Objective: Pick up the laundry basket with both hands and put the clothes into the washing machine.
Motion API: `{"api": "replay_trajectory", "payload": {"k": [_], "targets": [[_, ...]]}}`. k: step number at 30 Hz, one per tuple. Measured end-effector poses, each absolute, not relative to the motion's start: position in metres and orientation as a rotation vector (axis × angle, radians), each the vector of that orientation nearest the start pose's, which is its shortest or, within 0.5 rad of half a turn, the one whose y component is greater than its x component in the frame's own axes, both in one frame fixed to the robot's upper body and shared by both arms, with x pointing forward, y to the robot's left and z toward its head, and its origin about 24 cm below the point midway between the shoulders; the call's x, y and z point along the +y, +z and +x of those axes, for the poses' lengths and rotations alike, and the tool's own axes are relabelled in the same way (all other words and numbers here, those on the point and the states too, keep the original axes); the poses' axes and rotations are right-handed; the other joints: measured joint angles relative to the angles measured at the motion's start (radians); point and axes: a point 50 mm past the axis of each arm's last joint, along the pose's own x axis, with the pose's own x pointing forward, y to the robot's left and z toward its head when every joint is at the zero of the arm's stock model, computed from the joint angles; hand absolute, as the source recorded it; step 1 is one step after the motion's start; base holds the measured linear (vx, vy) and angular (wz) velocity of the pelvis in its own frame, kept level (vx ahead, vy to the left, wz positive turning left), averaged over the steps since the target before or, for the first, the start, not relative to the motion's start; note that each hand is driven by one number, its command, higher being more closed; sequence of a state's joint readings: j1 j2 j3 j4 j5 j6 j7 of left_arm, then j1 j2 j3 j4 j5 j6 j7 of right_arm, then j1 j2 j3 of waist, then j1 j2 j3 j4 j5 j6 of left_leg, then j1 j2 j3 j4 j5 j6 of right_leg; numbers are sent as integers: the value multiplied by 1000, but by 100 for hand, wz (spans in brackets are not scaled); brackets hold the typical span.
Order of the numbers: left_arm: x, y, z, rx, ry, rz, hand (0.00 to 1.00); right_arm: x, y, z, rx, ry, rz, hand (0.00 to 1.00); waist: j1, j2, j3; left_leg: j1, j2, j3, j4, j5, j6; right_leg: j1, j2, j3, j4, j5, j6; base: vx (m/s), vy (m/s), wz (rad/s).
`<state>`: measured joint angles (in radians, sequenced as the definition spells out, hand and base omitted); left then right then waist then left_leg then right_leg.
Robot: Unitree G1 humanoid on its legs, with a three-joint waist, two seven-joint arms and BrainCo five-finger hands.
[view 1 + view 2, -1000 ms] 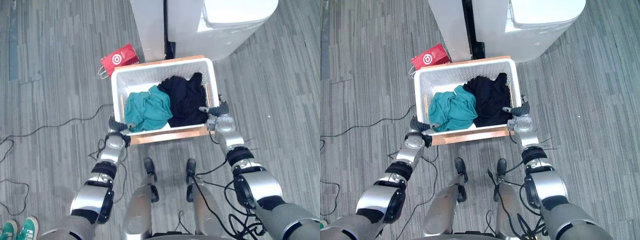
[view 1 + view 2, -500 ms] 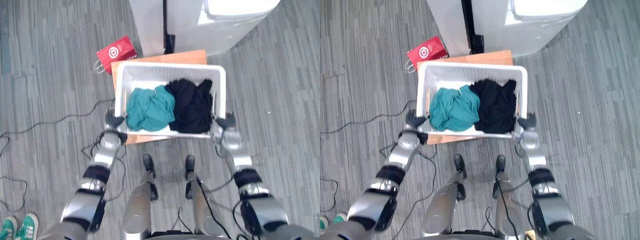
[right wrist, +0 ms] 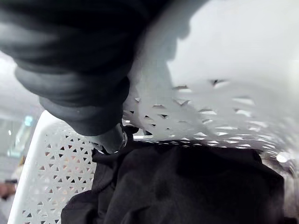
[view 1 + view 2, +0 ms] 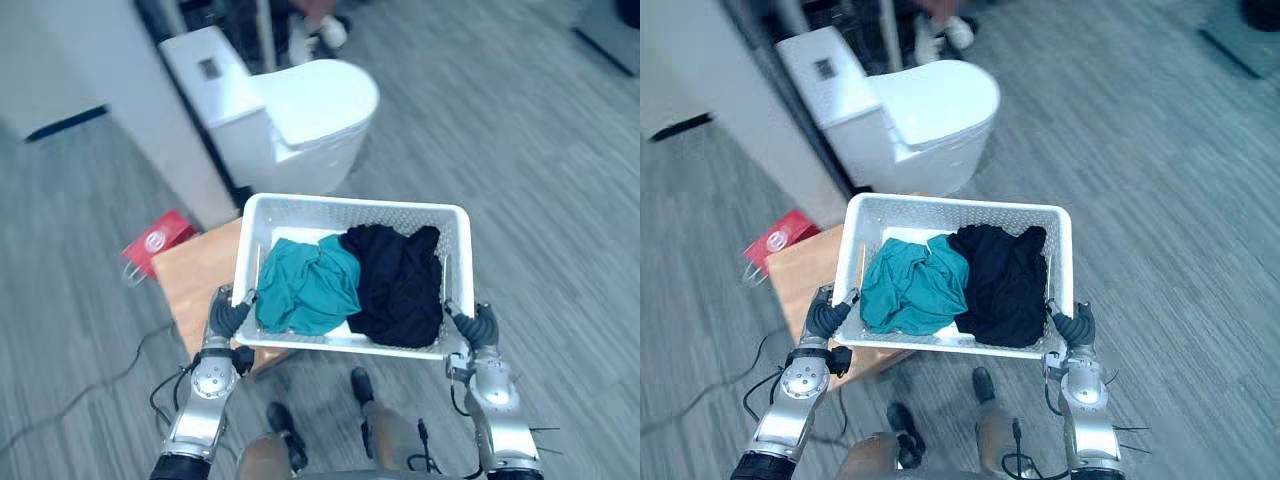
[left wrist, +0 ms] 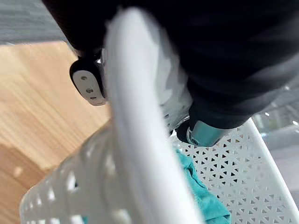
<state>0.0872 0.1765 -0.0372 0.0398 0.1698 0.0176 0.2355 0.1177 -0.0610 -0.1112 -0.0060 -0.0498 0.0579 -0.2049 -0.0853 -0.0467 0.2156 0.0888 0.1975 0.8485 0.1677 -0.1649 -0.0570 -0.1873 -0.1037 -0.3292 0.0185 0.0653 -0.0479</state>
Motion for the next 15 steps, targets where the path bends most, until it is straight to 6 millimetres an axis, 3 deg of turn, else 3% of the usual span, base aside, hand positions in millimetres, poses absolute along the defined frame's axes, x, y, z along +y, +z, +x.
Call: {"api": "replay_trajectory", "payload": {"k": [2, 3, 4, 5, 6, 7, 8, 9, 11, 13, 14, 15], "targets": [[190, 12, 229, 128, 208, 343, 100, -207, 9, 220, 175, -337, -130, 100, -7, 17, -20, 60, 55, 93, 73, -52, -53, 22, -21, -198, 68, 19, -17, 156, -128, -163], [189, 12, 228, 130, 208, 342, 100, -207, 9, 220, 178, -338, -130, 100, -8, 19, -21, 67, 64, 102, 85, -58, -57, 21, -16, -193, 74, 20, -6, 161, -149, -147], [188, 9, 227, 143, 209, 333, 100, -208, 6, 218, 191, -340, -131, 100, -11, 26, -24, 87, 114, 129, 170, -74, -51, 15, 15, -129, 100, 8, 22, 136, -130, -143], [187, 5, 224, 161, 213, 327, 100, -208, 5, 217, 196, -338, -135, 100, -4, 29, -25, 87, 189, 119, 325, -85, -13, 8, 51, -66, 122, -12, 9, 122, -141, -167], [187, 3, 222, 171, 215, 324, 100, -209, 5, 217, 196, -334, -141, 100, -2, 38, -28, 74, 235, 101, 418, -90, 50, 8, 76, -30, 124, -22, 1, 119, -153, -196], [188, -2, 217, 194, 222, 315, 100, -212, 5, 217, 198, -324, -158, 100, 15, 59, -39, 5, 318, -3, 617, -48, 230, 12, 139, 46, 116, -36, -22, 138, -113, -231], [185, -9, 215, 222, 225, 297, 100, -214, 9, 220, 189, -306, -188, 100, 33, 81, -46, -110, 267, -264, 721, -91, 185, 23, 179, 144, 98, -35, -46, 150, -54, -236], [182, -10, 215, 228, 224, 286, 100, -216, 11, 222, 185, -303, -203, 100, 42, 85, -45, -151, 209, -365, 718, -121, 150, 29, 189, 186, 86, -34, -51, 173, 72, -214], [177, -14, 212, 246, 226, 263, 100, -220, 12, 225, 186, -290, -228, 100, 65, 82, -43, -259, 29, -587, 626, -178, 116, 80, 192, 270, 43, -30, -57, 204, 127, -169], [178, -17, 208, 258, 234, 261, 100, -219, 12, 226, 186, -280, -238, 100, 75, 82, -42, -313, -30, -654, 525, -176, 94, 122, 184, 310, 11, -30, -56, 203, 171, -149], [178, -17, 207, 263, 240, 260, 100, -220, 14, 225, 179, -275, -253, 100, 85, 96, -43, -355, -60, -690, 319, -129, 15, 157, 178, 329, -17, -37, -28, 172, 179, -151], [177, -18, 207, 265, 241, 255, 100, -221, 14, 225, 179, -275, -258, 100, 98, 106, -38, -354, -59, -687, 279, -55, 13, 177, 187, 347, -26, -44, -8, 317, 196, -150]]}}
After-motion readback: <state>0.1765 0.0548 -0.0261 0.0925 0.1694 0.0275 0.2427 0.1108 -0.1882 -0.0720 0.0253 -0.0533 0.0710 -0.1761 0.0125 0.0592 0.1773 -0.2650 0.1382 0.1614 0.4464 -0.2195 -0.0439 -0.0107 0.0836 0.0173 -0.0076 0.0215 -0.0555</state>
